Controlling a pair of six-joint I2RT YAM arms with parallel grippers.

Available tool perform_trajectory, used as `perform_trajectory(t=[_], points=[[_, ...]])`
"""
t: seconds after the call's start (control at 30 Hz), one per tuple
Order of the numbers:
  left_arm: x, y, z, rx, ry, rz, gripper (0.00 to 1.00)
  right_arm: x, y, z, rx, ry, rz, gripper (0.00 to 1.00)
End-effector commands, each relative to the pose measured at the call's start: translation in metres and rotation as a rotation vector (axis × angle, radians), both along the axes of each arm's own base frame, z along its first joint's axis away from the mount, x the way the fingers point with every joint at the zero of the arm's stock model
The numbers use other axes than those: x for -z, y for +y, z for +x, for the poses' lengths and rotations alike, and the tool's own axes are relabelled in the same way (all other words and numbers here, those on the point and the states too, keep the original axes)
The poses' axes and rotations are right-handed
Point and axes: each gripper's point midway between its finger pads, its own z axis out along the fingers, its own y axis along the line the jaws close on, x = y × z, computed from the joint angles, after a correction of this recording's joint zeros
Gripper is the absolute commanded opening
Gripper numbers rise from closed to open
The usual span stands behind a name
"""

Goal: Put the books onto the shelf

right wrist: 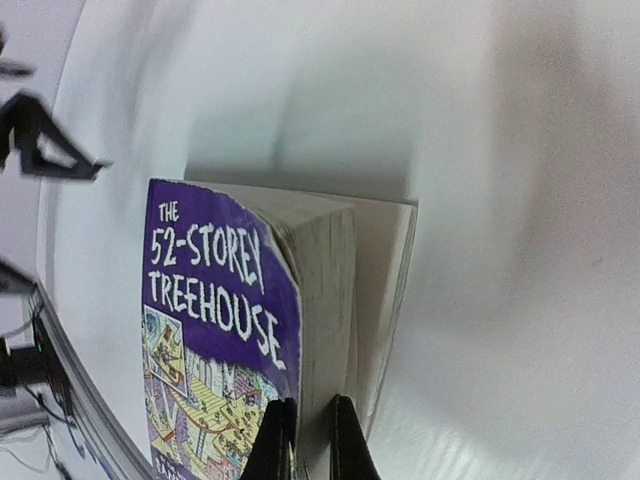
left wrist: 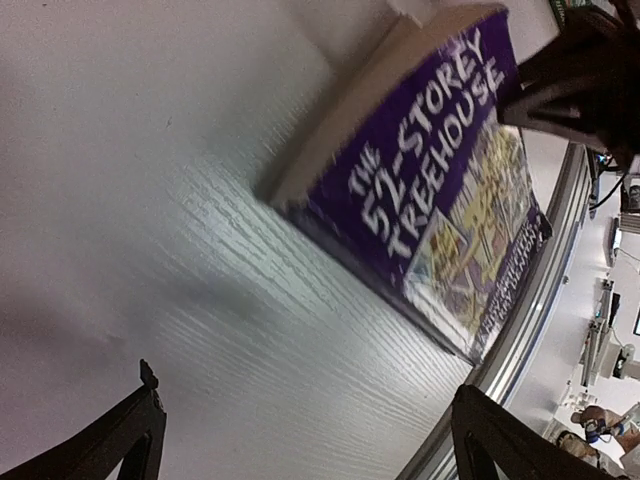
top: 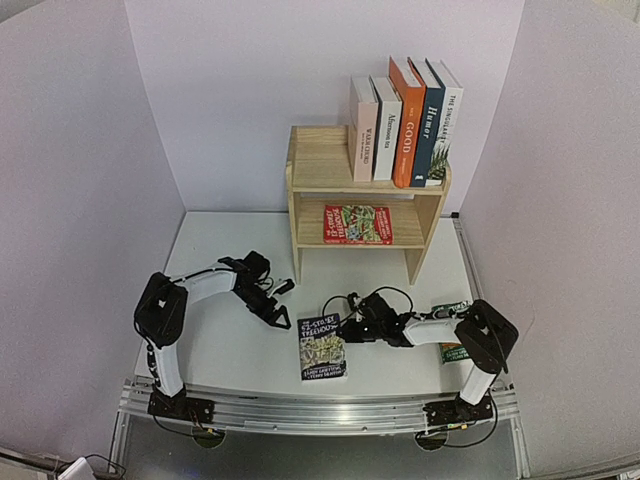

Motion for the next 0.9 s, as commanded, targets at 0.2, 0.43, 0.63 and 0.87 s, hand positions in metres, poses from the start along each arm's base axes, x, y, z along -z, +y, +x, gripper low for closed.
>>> perform_trajectory(t=[0.2,0.43,0.63,0.87], points=[[0.012,-0.056,0.002,0.113,-0.009,-0.133,1.0,-0.073,0.036,-0.005,-0.205,-0.339,0.068,0.0],[0.021,-0.086,-0.022,0.201,0.035,-0.167,0.98,-0.102,0.051,-0.007,-0.31,-0.43,0.116,0.0],[0.01,-0.095,-0.023,0.214,0.059,-0.202,0.83,-0.12,0.053,-0.004,-0.307,-0.467,0.141,0.0],[-0.024,-0.099,-0.032,0.229,0.074,-0.281,0.28,-0.119,0.046,0.011,-0.259,-0.456,0.138,0.0]])
